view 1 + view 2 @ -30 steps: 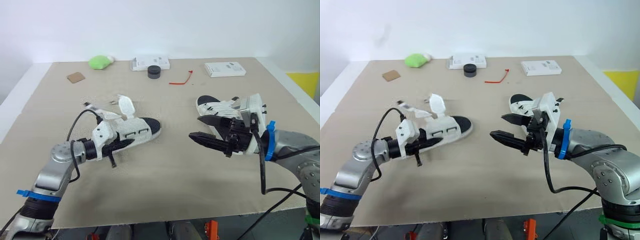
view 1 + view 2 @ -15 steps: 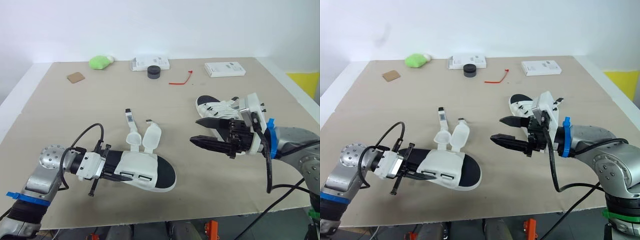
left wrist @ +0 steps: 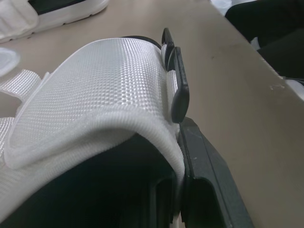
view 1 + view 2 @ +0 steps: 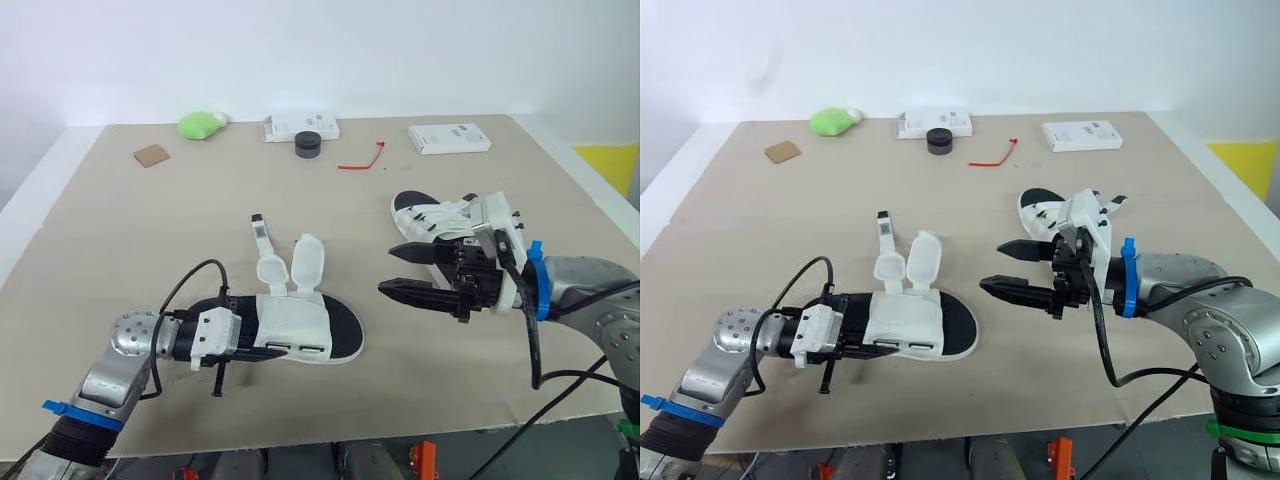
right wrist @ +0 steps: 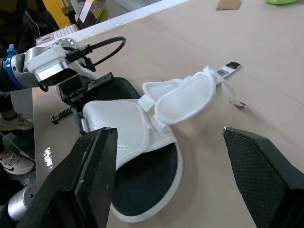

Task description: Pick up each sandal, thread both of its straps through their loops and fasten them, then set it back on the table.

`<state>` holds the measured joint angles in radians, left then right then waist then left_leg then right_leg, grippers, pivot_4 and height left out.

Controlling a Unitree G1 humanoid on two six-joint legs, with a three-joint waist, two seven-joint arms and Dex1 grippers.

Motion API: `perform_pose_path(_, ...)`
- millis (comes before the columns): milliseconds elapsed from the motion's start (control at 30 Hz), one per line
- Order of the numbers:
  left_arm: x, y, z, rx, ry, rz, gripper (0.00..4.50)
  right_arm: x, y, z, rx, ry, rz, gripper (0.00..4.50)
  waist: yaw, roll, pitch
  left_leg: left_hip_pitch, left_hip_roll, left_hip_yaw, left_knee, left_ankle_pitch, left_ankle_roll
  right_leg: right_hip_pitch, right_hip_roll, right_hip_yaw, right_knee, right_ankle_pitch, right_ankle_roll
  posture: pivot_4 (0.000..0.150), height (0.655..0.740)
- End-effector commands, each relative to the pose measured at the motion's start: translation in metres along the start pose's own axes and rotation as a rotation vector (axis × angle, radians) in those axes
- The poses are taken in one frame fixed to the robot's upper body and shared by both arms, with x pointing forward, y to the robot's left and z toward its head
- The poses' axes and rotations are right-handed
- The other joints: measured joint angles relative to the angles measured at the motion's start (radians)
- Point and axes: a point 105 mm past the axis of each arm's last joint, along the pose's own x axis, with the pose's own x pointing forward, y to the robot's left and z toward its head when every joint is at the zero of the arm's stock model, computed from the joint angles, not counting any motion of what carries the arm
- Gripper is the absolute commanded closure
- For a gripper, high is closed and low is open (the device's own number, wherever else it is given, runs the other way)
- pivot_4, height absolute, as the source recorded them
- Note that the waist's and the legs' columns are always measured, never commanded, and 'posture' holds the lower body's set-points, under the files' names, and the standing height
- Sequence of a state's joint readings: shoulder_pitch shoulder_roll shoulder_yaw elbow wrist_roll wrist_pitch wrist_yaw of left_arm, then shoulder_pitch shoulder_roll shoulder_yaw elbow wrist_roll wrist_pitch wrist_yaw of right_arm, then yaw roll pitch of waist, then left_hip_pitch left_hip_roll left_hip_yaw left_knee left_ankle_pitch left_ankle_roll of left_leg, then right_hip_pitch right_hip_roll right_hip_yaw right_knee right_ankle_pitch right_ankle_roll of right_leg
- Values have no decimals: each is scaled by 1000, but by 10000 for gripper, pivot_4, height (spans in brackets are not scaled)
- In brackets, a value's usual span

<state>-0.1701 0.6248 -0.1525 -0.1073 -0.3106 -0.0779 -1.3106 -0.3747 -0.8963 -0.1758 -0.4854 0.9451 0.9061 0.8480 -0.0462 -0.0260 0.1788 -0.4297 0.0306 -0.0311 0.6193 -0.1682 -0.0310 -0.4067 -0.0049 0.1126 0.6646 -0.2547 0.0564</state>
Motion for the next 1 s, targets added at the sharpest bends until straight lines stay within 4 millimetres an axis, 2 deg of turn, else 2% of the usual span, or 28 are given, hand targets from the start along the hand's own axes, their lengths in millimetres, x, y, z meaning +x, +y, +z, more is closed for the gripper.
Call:
perform_pose_path(33,3,-3,-1,-26,10,-5,43964,-3,1,9,-41,-10,-3,6761,0,0,0,0,0,0,0,0,0,0,0,0,0,0,0,1500,7400)
perform_pose_path(100,2,1,0,-58,12,7,43964,-2,1,8,-40,-11,-2,6761,0,0,0,0,0,0,0,0,0,0,0,0,0,0,0,1500,7400)
perform_pose_path(200,3,7,-1,-71,38,30,37393,-2,1,8,-40,-12,-2,6761,0,0,0,0,0,0,0,0,0,0,0,0,0,0,0,1500,7400)
perform_pose_path(267,4,5,9,-93,-1,2,29743,-2,1,8,-39,-12,-2,6761,0,0,0,0,0,0,0,0,0,0,0,0,0,0,0,1500,7400)
perform_pose_path(367,4,5,27,-56,-55,3,13706,-2,0,9,-36,-11,2,6761,0,0,0,0,0,0,0,0,0,0,0,0,0,0,0,1500,7400)
perform_pose_path(400,3,3,33,-48,-69,-7,9880,-3,0,9,-34,-11,6,6761,0,0,0,0,0,0,0,0,0,0,0,0,0,0,0,1500,7400)
perform_pose_path(500,-7,3,47,-63,-90,-22,9880,-2,0,6,-23,4,21,6761,0,0,0,-1,0,0,0,0,0,-1,0,0,0,0,0,1500,7400)
perform_pose_path(667,-29,4,55,-84,-32,-19,9880,3,-1,-5,-10,50,60,6761,-1,-1,0,0,1,0,-1,0,0,-1,2,0,0,-1,-1,1500,7400)
perform_pose_path(800,-55,5,47,-92,58,15,9880,7,-6,-14,-22,98,85,6761,-3,0,1,0,1,0,0,0,0,-1,1,0,0,-1,-1,1500,7400)
perform_pose_path(1000,-61,-3,40,-66,101,17,9880,9,-11,-12,-34,96,107,6761,-1,-1,1,0,1,1,-1,0,0,-2,0,0,0,-1,-2,1500,7400)
